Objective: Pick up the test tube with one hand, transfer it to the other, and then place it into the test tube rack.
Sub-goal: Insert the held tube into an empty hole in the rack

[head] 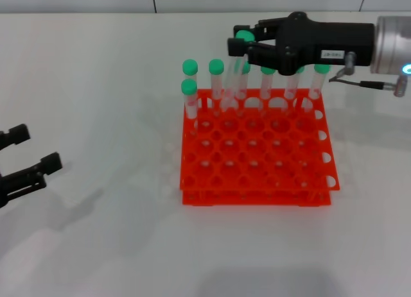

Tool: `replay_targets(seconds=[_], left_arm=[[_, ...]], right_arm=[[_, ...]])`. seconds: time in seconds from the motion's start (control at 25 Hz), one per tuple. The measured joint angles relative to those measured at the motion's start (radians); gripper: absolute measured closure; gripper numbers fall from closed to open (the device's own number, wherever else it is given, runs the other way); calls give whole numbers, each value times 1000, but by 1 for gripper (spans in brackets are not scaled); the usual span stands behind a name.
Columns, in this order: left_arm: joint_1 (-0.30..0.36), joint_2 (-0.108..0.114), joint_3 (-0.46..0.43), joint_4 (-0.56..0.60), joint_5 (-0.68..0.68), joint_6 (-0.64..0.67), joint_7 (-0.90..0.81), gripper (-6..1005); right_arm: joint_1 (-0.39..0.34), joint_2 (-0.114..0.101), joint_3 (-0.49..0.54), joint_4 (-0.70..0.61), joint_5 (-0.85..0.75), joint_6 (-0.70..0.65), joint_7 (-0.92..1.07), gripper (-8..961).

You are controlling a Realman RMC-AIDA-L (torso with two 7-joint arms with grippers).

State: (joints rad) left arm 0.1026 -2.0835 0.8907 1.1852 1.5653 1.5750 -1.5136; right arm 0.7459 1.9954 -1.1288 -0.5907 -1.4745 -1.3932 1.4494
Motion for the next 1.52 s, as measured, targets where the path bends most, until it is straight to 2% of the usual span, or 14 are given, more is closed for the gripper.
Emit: replay_targets(seconds=[0.44, 1.04, 1.52], left_arm=[[-19, 2, -56, -95, 13, -7, 55, 119], [-57, 2, -64, -134, 25, -6, 59, 119], [-71, 4, -64, -156, 25, -9, 65, 119]], right_arm=[[54, 15, -37, 5, -49, 92, 31, 608], [49, 31, -91, 5, -41, 147, 26, 596], [47, 31, -116, -5, -26, 188, 20, 587]])
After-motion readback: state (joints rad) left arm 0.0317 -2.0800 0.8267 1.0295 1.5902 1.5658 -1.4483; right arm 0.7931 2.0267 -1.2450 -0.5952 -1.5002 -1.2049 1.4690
